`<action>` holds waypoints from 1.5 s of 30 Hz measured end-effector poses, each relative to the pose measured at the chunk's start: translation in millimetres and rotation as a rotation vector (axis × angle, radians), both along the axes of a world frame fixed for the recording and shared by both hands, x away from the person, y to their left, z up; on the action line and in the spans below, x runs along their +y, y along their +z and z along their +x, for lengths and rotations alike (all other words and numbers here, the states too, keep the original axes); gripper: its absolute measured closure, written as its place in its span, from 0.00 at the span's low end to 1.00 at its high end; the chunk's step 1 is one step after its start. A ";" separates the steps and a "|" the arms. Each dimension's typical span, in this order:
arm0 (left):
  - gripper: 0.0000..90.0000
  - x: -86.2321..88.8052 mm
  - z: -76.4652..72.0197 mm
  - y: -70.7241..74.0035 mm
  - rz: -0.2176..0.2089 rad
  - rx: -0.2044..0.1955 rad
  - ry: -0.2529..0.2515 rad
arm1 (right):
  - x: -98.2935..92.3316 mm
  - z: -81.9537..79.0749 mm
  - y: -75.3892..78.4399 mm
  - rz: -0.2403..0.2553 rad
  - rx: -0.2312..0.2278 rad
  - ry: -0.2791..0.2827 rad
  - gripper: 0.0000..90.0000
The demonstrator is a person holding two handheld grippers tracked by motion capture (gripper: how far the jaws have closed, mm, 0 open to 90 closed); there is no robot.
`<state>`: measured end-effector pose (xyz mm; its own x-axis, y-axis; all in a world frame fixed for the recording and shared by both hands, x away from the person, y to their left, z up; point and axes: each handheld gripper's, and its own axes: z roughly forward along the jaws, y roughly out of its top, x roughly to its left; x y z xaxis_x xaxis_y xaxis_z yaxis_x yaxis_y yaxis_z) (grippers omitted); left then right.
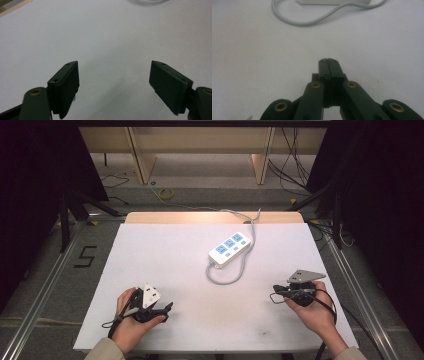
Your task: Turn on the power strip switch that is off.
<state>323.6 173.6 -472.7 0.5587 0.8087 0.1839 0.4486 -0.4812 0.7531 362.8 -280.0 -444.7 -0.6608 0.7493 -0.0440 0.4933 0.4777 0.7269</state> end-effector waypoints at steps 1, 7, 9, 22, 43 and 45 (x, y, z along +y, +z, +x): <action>0.27 -0.2 0.0 -0.2 -0.001 -0.001 0.001 | 1.1 1.7 0.4 0.000 -0.001 0.002 1.00; 0.27 -0.3 -0.1 -0.4 0.007 -0.003 0.000 | 5.7 9.4 1.6 -0.009 0.002 0.004 1.00; 0.27 -0.5 -0.1 -0.4 0.007 -0.005 0.001 | 6.9 12.0 2.2 -0.010 0.001 0.002 1.00; 0.27 -1.9 -0.3 -0.6 0.014 -0.005 -0.002 | 13.1 28.3 5.7 -0.024 0.011 -0.005 1.00; 0.27 -2.6 -0.2 -1.1 0.014 -0.010 -0.004 | 22.9 58.3 10.9 -0.039 0.026 -0.020 1.00; 0.27 -2.6 -0.1 -1.2 0.013 -0.008 -0.003 | 23.8 62.0 12.4 -0.041 0.025 -0.023 1.00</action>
